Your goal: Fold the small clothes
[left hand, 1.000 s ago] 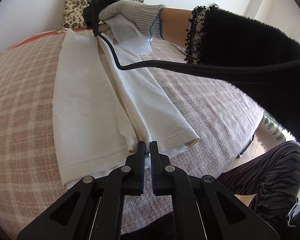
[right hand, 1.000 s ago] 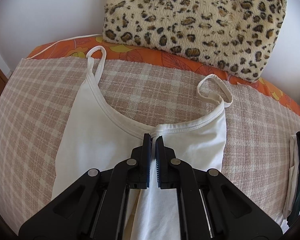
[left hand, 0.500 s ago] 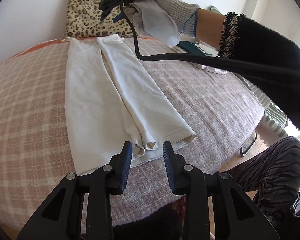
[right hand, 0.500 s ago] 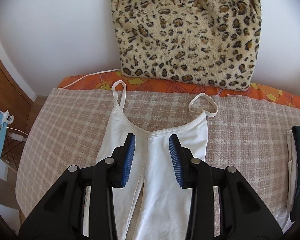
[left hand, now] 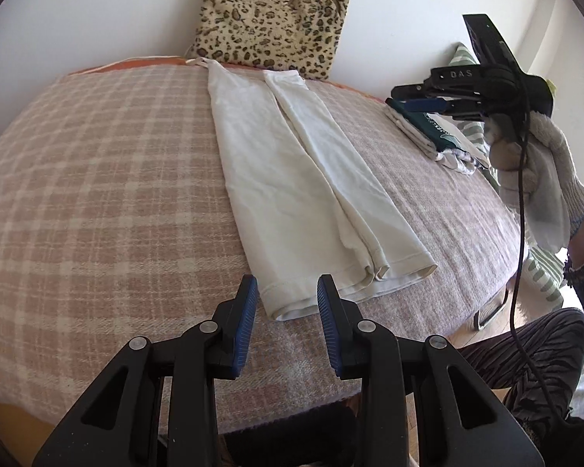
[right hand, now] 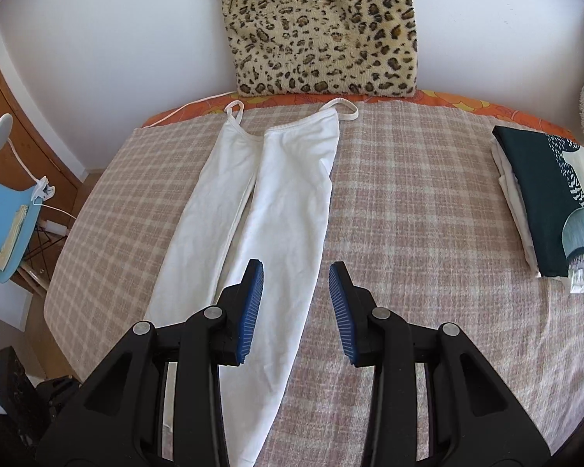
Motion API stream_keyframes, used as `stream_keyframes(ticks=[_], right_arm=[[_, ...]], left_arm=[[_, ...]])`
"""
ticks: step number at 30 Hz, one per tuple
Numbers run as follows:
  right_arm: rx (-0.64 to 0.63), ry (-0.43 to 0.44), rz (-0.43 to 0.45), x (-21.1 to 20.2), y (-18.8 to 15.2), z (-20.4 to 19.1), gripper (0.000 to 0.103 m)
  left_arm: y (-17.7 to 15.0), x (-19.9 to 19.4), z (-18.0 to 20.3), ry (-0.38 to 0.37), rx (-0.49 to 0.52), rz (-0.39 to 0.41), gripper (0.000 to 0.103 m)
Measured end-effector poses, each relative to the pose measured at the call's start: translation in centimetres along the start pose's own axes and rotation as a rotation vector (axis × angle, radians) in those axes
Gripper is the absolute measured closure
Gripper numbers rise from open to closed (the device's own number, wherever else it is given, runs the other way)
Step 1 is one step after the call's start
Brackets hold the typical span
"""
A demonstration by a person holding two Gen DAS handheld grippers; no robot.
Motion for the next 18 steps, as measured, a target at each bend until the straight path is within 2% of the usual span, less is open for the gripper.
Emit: stream_keyframes(ticks=[5,10,14,18], right_arm=[[0.038,0.055,-0.077,-0.8,-6.6,-0.8,0.066],[0.082,0.117,-0.148,-0.5,-11.5,-2.0,0.066],[0.114,0.184,-0.184,-0.2,-13.6,-3.3,0.066],[0.097,0.196,-0.205,0.2,-14.6,-4.2,0.066]], left_arm=[[-0.2,0.6,-1.0,-0.048,-0.087,-0.054,0.073],[0.1,1.2,-0.8,-0.088,-0.15,-0.082,0.073],[0.7,2.0,-0.4,-0.074,-0.131,-0.092,0.073],[0.4,2.7,-0.5,-0.042,-0.115,-0.112,0.073]])
Point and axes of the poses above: each gripper's, at about its wrist camera, not at the fingertips, and x roughly the way its jaws point, z to its right, y to its top, the point moved 6 cm from there along x, roughly the way its jaws point, and after that the axes turned 7 degrees about -x, right-handed, at the moved point
